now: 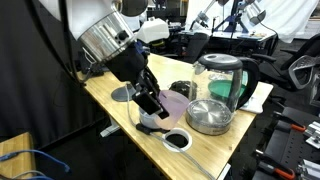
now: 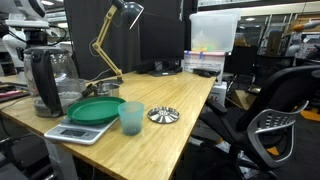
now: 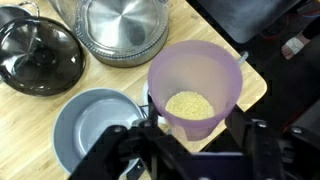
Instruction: Remove the lid from the gray pot then pour some contents from the pink cup into the gray pot
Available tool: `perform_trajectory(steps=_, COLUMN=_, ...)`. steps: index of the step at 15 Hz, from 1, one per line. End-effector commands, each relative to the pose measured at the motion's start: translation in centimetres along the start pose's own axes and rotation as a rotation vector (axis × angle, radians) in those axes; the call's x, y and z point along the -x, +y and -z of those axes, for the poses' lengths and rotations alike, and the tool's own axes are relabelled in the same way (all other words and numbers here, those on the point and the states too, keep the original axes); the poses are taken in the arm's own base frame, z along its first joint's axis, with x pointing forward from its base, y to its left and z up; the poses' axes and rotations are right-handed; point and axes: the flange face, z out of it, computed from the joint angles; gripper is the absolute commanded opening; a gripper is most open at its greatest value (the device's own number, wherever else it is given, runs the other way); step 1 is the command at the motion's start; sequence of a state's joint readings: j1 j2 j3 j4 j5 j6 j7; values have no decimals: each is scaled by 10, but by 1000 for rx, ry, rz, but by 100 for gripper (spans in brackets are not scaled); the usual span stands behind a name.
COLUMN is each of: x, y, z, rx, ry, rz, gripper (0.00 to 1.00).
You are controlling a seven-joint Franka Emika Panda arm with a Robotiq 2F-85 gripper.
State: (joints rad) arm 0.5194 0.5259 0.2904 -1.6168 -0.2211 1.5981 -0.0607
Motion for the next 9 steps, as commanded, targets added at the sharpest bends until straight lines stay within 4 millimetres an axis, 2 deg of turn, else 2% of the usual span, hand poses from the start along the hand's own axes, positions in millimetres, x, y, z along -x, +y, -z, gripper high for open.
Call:
perform_trajectory(steps=1, x=-4, y=16, z=18, rx=-28, ry=40, rz=71, gripper=43)
perform_trajectory(steps=3, x=-3, y=30, z=24, rx=-61, ry=65, rz=53, gripper=43)
perform_trajectory(steps=4, x=-1, y=23, z=21, rx=-23, ry=48, rz=40, gripper=43)
perform_trajectory(steps=5, x=-1, y=27, z=22, rx=-27, ry=53, rz=36, gripper=68)
perform_trajectory(steps=9, x=-3, y=21, z=20, rx=-25, ry=47, rz=42, gripper=68)
